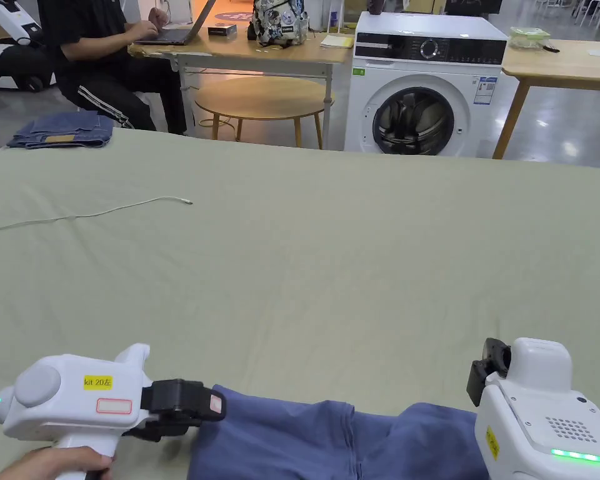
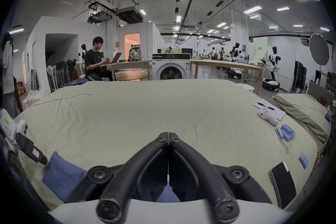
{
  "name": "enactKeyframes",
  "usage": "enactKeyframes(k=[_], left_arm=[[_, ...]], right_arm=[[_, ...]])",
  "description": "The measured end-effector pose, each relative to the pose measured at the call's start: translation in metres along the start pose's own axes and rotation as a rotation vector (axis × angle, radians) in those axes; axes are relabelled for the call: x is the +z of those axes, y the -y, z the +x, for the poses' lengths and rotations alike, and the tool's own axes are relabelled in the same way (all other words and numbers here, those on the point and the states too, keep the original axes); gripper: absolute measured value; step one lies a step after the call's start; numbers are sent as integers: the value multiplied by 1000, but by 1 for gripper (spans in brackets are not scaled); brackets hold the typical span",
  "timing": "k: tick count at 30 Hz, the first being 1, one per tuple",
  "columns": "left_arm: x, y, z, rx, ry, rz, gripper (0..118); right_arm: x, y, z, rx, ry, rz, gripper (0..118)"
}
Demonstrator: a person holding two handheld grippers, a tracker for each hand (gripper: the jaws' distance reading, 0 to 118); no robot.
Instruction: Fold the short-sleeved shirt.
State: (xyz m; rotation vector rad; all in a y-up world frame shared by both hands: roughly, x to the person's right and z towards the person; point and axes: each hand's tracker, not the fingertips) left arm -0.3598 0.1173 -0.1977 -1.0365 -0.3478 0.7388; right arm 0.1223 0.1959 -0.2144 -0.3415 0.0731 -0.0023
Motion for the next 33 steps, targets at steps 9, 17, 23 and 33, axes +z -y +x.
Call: enactKeyframes(k=[9,17,23,33], left_arm=[[-39,27,-18,171,295,-56,51],[-42,30,-27,125,227,-24,7],[-8,11,-19,49,230,52,6],[114,-10,30,-131,-32,153,6]], right_arm=[[0,1,-1,2,3,-8,0],[3,-3,-6,8,3,-1,0],[2,-6,-10,10,-5,1,0],[2,-12,-23,14,-33,4,0]])
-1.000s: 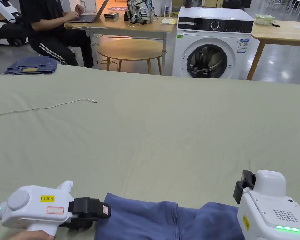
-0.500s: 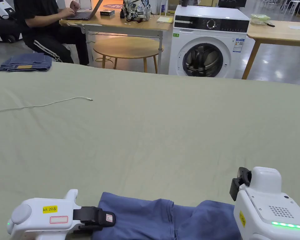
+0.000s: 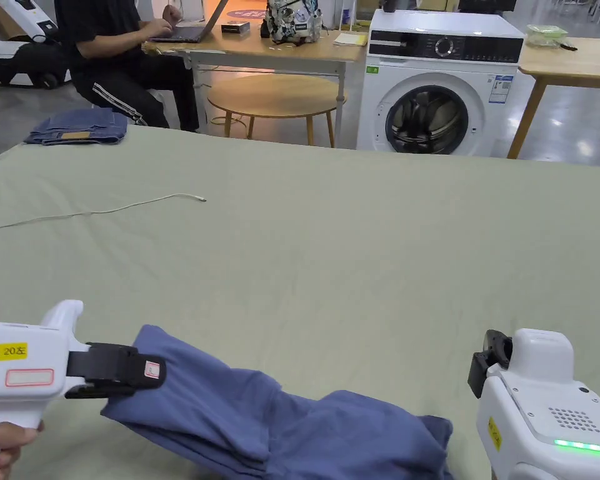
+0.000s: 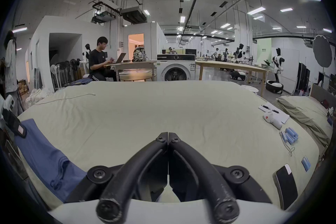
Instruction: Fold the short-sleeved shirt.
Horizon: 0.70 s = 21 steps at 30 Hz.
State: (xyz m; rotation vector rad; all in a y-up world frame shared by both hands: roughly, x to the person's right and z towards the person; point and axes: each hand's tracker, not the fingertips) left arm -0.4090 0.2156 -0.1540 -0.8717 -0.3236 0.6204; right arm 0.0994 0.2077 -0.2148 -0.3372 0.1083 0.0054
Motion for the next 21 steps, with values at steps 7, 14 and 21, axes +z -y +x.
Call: enactKeyframes(k=[7,14,21], left_arm=[[6,-1,32,-100,-93,-33,6],[-28,9,82,-210,-12,-107,6],[-69,17,133,-278,60,-161,6]], right_arm=[[2,1,-4,-13,-9,-9,0],[-2,7,6,-20,-2,-19,0],[-1,10,11,-18,7,-29,0]])
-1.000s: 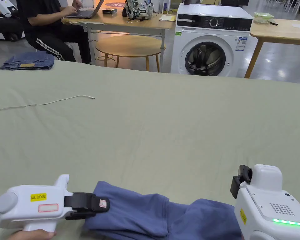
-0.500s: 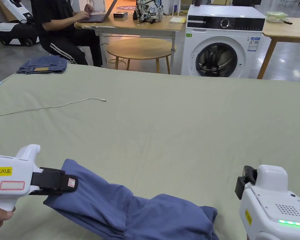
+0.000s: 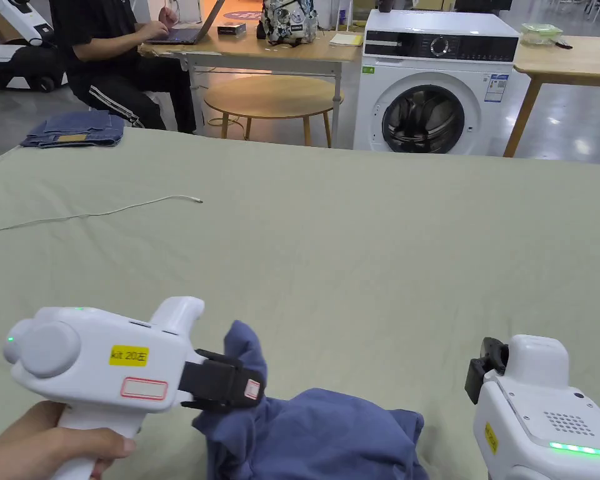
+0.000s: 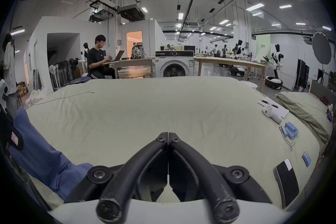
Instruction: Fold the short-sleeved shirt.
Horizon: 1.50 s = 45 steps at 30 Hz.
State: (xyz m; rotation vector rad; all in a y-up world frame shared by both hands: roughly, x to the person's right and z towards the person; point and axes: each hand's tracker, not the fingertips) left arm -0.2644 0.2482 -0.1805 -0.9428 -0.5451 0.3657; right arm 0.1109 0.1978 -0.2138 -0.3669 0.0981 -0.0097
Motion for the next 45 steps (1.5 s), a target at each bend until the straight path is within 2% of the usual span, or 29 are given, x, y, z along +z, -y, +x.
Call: enactKeyframes(k=[9,14,17,19,21,24,25,29,30,31,33,34,36,39,45], left_arm=[[-84,-7,29,3,93,-75,6],[-149,4,37,65,32,-182,6],[-178,8,35,81,1,-178,8],[-190,10,33,91,-8,-183,20],[-192,11,32,116,10,-182,46],[-181,11,36,130,50,-173,55],[-176,10,38,120,55,-162,62],[-155,2,32,150,119,-106,63],[-153,1,29,165,128,-88,62],[-147,2,31,172,134,-74,56],[-154,3,27,181,121,-85,21],[-163,5,25,192,110,-97,13],[-182,10,20,214,131,-130,13],[-213,21,19,268,171,-177,7],[-239,35,29,241,80,-168,0]], right_arm=[[-6,7,13,-7,18,-18,0],[-7,10,18,-15,27,-27,0],[-5,10,18,-17,33,-29,0],[-5,11,20,-18,35,-34,0],[-4,11,21,-18,38,-37,0],[-3,12,24,-19,41,-41,0],[-3,12,25,-19,44,-39,0],[-4,14,32,-29,49,-41,0],[-5,15,34,-30,52,-41,0],[-5,15,35,-34,53,-41,0],[-5,16,35,-41,53,-41,0],[-5,17,35,-42,52,-41,0],[-6,18,34,-43,52,-43,0],[-2,16,28,-43,50,-48,0],[2,14,24,-41,50,-47,0]])
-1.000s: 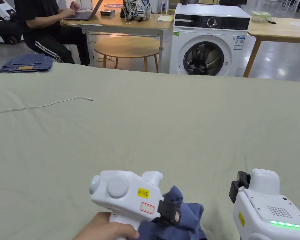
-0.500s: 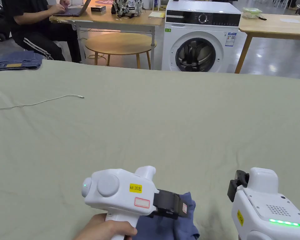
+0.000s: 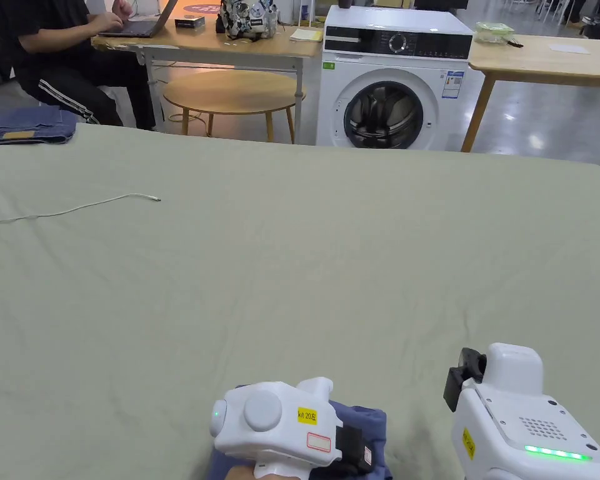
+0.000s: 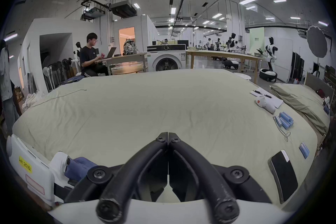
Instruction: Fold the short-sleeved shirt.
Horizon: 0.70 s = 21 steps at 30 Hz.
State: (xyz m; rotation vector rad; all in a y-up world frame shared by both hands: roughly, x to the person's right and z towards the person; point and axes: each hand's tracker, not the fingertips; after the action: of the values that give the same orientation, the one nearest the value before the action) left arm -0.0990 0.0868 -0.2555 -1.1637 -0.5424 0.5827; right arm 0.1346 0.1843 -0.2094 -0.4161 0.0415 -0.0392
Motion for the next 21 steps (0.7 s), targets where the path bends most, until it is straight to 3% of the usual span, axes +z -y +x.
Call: enactKeyframes(k=[8,11,14,18,21], left_arm=[[45,-6,20,-117,-18,83,0],[83,-15,24,-247,-132,251,0],[121,-12,32,-391,-337,494,0],[170,6,37,-474,-519,893,0],[186,14,38,-528,-663,1019,0]], right_arm=[[-2,-4,-2,2,-12,20,0],[-3,-9,-6,4,-14,45,0],[1,-17,-13,-3,-16,82,0],[3,-26,-21,-2,-18,139,0],[5,-32,-26,1,-20,180,0]])
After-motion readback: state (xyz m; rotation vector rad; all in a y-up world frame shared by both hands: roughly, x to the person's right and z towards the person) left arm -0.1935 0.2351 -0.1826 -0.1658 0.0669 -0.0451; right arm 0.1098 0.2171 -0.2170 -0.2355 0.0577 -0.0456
